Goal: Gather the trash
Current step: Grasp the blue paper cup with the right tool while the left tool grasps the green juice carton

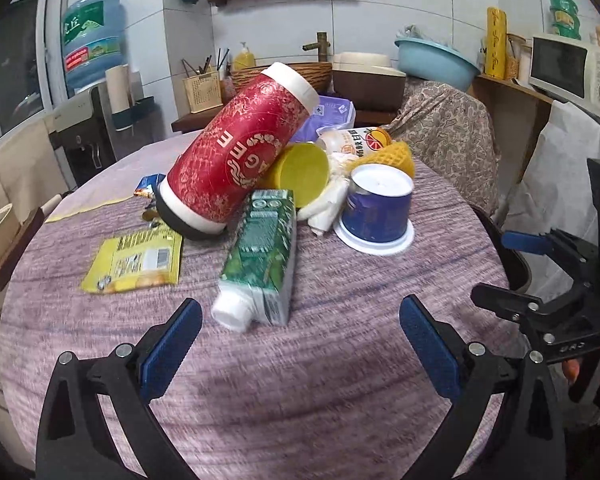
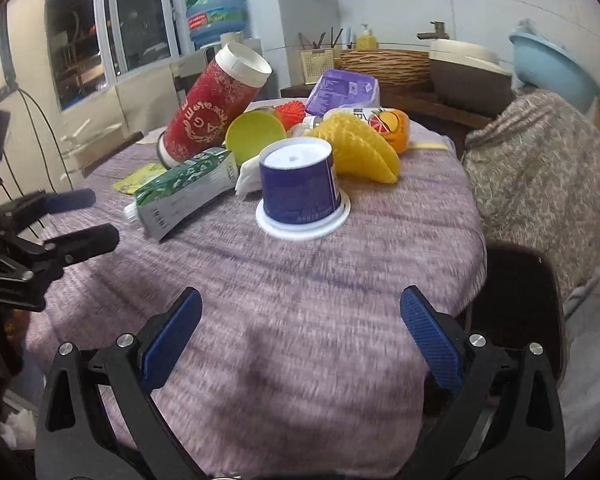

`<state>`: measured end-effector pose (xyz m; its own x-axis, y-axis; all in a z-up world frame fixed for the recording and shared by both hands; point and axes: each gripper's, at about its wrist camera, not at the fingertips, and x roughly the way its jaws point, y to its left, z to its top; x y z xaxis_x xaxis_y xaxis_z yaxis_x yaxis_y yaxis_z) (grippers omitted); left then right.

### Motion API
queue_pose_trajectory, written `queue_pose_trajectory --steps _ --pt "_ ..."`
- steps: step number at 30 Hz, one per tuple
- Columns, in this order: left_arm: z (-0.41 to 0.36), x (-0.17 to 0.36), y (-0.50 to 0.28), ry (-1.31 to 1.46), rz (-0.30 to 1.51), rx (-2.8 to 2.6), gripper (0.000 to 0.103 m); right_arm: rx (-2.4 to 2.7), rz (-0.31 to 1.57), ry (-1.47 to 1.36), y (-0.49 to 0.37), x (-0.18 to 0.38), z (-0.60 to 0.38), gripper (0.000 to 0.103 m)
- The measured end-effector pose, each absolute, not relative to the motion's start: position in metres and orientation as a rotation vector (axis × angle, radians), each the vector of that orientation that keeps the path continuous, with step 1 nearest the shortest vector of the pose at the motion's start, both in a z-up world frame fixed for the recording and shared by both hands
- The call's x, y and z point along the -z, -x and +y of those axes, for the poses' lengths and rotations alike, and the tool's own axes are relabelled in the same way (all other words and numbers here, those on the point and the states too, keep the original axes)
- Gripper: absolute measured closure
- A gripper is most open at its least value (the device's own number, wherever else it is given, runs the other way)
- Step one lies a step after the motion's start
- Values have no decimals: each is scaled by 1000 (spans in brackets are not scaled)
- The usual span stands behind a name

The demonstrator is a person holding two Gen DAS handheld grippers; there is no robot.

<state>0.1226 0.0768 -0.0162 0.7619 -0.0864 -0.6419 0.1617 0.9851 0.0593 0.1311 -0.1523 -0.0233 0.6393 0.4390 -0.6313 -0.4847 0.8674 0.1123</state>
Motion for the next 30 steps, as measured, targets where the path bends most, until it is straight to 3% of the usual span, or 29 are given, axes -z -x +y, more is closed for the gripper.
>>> queue_pose_trajectory --steps 6,11,20,24,30 --pt "87 17 -168 -147 771 148 5 -563 735 136 -180 15 -120 5" --pt "100 18 -190 -74 820 175 5 -561 794 201 -216 18 -96 12" --pt "96 26 -210 -108 872 160 5 -533 831 228 -246 26 -76 18" --pt "93 29 -217 -127 878 140 5 -530 846 228 -254 29 -73 30" --pt "90 33 -228 -171 896 115 5 -529 834 225 -251 29 -73 30"
